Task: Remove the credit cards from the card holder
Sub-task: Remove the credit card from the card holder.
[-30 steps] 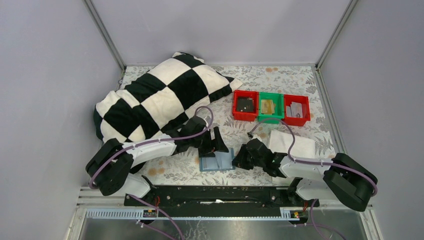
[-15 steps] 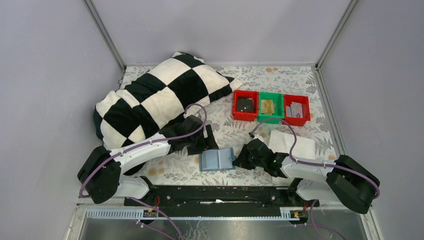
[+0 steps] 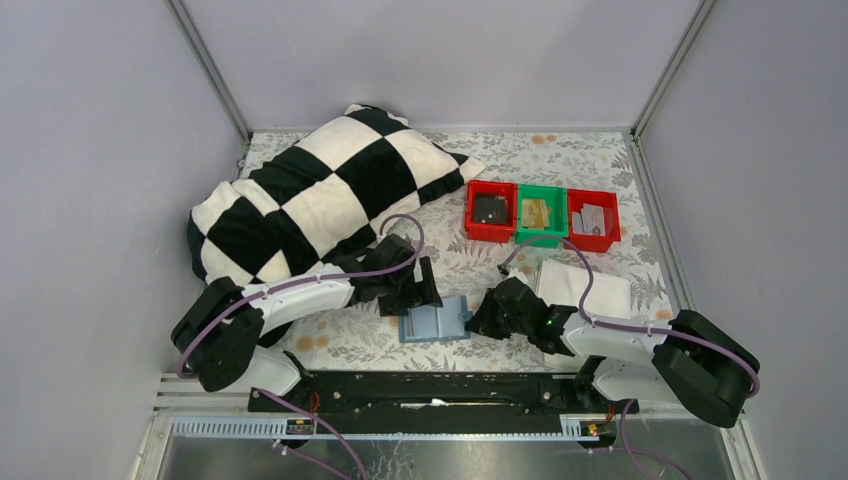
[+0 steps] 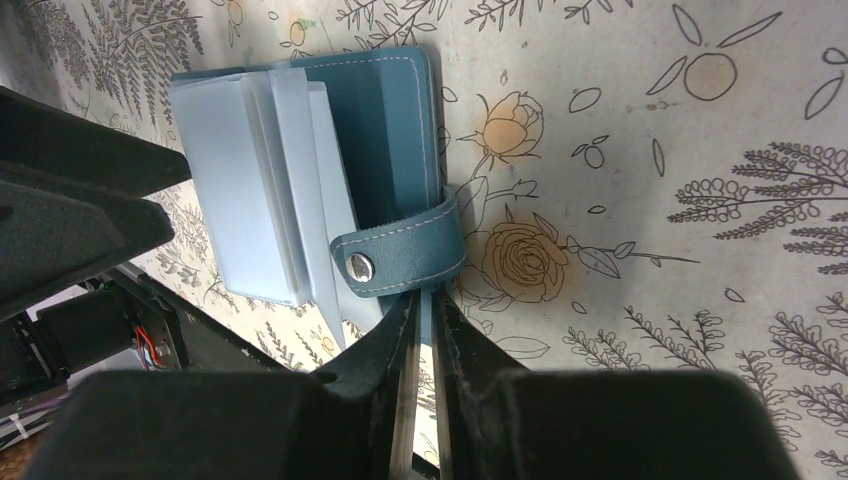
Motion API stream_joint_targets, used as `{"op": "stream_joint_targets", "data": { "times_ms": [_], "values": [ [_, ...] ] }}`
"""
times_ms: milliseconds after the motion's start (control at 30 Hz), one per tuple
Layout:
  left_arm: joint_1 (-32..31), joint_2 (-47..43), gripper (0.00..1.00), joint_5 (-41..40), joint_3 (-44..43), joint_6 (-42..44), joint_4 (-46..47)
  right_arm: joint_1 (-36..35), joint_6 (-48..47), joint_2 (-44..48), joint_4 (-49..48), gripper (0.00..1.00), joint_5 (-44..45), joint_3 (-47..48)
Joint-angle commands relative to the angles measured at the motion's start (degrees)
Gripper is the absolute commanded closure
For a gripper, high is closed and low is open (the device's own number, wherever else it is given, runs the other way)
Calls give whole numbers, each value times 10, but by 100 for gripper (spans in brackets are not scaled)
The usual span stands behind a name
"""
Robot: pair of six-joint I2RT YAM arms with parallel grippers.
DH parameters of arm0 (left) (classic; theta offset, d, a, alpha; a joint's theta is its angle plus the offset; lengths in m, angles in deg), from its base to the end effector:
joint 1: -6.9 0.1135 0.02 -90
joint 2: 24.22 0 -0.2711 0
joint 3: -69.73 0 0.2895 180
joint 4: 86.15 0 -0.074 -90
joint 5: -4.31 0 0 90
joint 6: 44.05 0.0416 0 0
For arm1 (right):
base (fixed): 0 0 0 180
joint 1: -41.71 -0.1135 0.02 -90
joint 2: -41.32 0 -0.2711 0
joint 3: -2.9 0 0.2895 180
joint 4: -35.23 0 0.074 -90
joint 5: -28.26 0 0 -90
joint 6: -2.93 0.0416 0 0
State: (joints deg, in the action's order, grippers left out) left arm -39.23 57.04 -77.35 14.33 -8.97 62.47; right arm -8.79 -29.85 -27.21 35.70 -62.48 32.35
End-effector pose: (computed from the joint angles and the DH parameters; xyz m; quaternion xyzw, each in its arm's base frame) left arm 0.2047 -0.2216 0.1583 -0.0529 0.9556 -0.2615 0.1250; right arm 0.1488 0.1814 0.1097 0.0503 0.9032 0.3476 0.2466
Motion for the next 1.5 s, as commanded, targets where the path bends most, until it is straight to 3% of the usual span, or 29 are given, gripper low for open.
{"op": "stream_joint_targets", "data": {
  "times_ms": [0,200,733,833,1067,1333,1467],
  "values": [
    [-5,5,4,-10,-12,2,7,5,-9,-5,5,84,12,8],
    [-7,15,4,10,-7,3,27,5,-7,-17,-2,83,8,10],
    [-8,4,7,174,30,-62,262,5,-6,-22,-10,84,8,12],
    [-11,19,7,179,23,-67,273,5,-4,-8,-4,84,8,10],
    [-22,46,8,190,8,-75,289,5,-8,58,56,82,34,18],
    [-31,67,8,194,-2,-83,303,5,-39,190,221,71,123,43],
    [-32,36,9,148,-18,-56,253,6,-59,216,238,71,120,56]
  ]
}}
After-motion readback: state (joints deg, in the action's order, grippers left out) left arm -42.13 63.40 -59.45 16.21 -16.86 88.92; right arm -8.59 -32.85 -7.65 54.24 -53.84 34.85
